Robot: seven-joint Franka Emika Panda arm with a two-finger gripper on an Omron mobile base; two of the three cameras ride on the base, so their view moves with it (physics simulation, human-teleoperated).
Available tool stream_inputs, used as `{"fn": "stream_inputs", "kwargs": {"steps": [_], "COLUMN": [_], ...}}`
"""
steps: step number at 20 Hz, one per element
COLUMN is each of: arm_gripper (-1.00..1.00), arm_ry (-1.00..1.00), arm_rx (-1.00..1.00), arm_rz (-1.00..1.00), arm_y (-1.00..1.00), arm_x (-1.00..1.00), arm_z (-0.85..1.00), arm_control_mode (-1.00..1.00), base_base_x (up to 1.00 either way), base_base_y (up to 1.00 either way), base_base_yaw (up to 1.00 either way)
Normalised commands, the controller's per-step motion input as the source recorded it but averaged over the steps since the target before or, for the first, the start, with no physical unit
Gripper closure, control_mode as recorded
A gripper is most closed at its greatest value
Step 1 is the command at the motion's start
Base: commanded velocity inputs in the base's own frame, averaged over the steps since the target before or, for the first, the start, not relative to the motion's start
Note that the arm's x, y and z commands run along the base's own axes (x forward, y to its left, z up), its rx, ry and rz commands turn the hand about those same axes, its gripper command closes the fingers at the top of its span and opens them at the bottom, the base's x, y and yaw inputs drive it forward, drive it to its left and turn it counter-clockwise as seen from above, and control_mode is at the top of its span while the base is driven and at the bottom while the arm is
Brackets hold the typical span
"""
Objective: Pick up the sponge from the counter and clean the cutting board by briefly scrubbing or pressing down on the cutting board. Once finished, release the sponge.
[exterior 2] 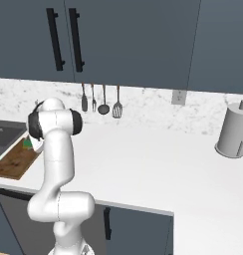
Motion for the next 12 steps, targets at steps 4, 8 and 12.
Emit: {"fn": "stream_inputs", "kwargs": {"steps": [4,8,12], "arm_gripper": [1.0,1.0,1.0], "arm_ry": [-0.07,-0.01,-0.02], "arm_rx": [0.0,0.0,0.0], "arm_rz": [0.0,0.0,0.0], "arm_y": [0.0,-0.05,-0.02], "arm_x": [-0.57,-0.98,-1.0], "arm_z": [-0.73,-0.78,-0.57], "arm_control_mode": [-1.0,-1.0,-1.0], "base_base_x": [0.0,0.0,0.0], "base_base_y": [0.0,0.0,0.0], "base_base_yaw": [0.0,0.0,0.0]}}
